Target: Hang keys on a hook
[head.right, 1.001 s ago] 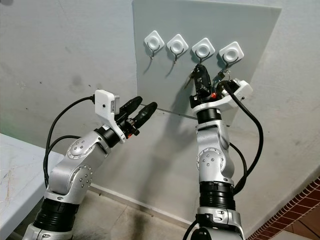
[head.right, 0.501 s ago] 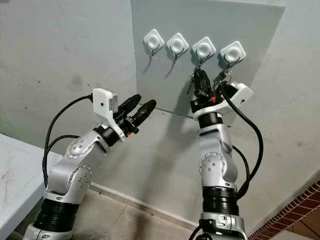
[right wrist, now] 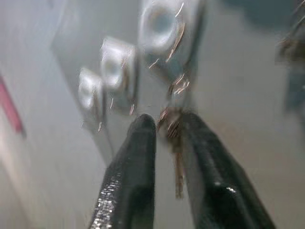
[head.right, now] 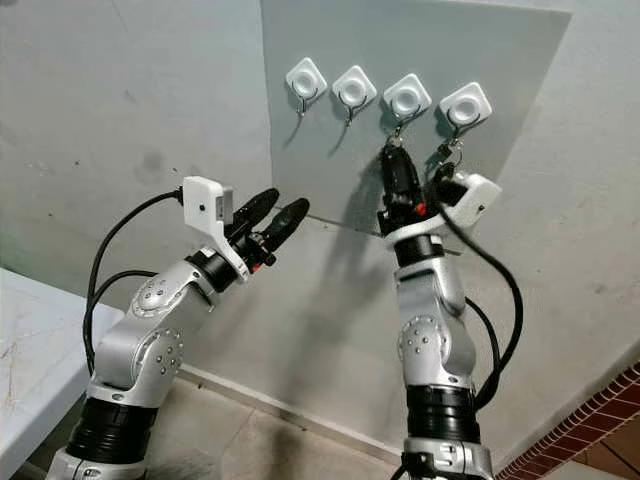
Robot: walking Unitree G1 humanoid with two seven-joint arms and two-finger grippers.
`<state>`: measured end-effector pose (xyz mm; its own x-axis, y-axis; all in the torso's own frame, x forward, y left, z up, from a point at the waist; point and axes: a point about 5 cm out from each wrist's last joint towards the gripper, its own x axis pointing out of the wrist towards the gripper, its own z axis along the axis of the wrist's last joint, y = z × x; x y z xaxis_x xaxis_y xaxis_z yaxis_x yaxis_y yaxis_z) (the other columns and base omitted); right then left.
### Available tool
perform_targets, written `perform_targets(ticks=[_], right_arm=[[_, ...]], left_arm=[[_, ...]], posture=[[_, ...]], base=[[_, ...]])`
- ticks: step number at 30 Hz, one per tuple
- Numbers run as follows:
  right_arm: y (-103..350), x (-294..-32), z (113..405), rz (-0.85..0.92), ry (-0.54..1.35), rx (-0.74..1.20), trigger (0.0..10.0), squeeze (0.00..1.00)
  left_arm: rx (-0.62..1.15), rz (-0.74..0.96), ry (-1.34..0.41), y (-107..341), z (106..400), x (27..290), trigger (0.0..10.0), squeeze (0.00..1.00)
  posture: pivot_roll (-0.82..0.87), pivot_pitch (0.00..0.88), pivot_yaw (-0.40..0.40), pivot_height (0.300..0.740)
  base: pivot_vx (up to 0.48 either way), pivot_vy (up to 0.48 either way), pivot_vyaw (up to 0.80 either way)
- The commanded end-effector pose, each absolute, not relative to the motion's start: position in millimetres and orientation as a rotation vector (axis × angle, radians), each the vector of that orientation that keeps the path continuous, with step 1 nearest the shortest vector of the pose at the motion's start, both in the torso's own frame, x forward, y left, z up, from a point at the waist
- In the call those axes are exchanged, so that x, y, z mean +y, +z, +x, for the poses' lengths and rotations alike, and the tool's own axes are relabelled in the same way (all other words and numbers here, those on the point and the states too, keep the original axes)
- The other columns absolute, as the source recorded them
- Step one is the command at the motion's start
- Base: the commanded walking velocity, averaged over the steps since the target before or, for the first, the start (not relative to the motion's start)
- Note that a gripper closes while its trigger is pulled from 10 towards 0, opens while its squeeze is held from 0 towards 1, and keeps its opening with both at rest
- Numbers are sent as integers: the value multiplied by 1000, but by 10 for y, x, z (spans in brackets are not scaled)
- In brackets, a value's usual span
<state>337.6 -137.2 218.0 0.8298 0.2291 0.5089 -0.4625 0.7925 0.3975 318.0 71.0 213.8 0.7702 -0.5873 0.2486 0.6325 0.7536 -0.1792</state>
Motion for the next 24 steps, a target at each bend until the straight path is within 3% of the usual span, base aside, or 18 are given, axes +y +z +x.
perform_targets(ticks=[1, 15, 24], right_arm=[[2114, -1289, 3362, 494, 422, -424, 10000, 1000], [1780, -1374, 3264, 440, 379, -337, 10000, 1000], [1335, -1576, 3130, 376, 253, -222, 10000, 1000]], left_arm=[[-187, -260, -648, 2145, 3175, 740, 10000, 0], [-124, -268, -504, 1836, 3220, 890, 10000, 0], [-30, -288, -328, 1413, 3269, 1141, 10000, 0]], posture=[[73, 5, -15, 740], [72, 0, -13, 740], [59, 0, -7, 740]], base=[[0, 0, 0], [0, 0, 0], [0, 0, 0]])
